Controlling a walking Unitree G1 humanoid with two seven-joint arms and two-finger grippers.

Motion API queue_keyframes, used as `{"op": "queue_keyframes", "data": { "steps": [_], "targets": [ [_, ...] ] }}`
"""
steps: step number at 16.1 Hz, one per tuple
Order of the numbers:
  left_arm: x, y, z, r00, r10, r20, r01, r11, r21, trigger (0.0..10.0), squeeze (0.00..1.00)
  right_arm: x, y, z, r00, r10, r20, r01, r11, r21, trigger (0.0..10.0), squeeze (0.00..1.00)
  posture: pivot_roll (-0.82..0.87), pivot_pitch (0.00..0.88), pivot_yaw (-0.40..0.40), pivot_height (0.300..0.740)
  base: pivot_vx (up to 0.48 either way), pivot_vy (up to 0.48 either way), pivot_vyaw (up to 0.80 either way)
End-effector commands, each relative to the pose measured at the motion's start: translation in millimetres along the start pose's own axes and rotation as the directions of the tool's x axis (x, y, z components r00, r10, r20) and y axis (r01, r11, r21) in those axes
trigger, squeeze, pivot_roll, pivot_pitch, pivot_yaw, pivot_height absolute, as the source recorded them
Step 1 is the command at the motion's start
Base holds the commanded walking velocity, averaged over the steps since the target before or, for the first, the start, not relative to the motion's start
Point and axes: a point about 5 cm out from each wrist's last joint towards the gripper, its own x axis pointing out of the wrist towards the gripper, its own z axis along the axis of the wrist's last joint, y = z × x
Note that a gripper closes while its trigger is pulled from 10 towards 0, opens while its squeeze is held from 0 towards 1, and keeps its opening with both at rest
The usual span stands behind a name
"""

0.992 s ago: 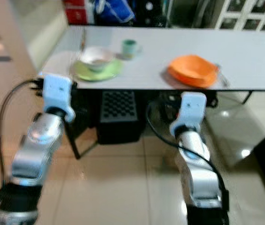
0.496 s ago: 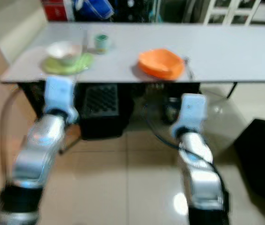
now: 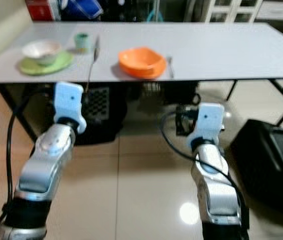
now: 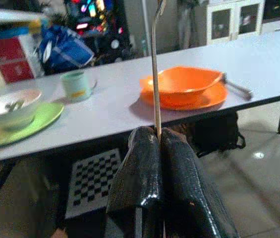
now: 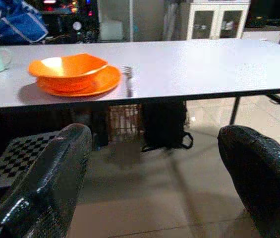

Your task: Setting the table

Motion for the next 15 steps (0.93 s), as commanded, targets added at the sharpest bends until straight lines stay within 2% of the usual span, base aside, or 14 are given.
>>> {"op": "queue_keyframes", "data": {
  "steps": [1,3,5,15],
  "targets": [
    [1.2,7.5,6.3,0.999,0.025,0.037,-0.026,0.999,0.038,10.0,0.00,1.0,5.2,3.8,1.000,0.015,0.007,-0.015,1.000,0.006,10.0,0.00,-0.03,0.000,0.014,0.740,0.000,0.000,0.00],
    [1.2,7.2,7.1,0.999,0.020,0.048,-0.023,0.998,0.057,10.0,0.00,1.1,4.6,3.5,1.000,0.011,0.003,-0.011,1.000,0.007,10.0,0.00,-0.03,0.000,0.014,0.740,0.000,0.000,0.00],
    [1.3,6.8,6.7,0.999,0.015,0.050,-0.018,0.999,0.051,10.0,0.00,1.2,3.3,3.6,1.000,0.006,0.003,-0.006,1.000,0.006,10.0,0.00,-0.04,0.000,0.014,0.740,0.300,0.000,0.00],
    [3.7,8.7,11.5,0.997,0.010,0.078,-0.014,0.999,0.049,10.0,0.00,4.4,6.7,7.7,0.999,0.030,0.015,-0.030,1.000,-0.001,10.0,0.00,-0.03,0.000,0.009,0.740,0.412,0.000,0.00]
  ]
}}
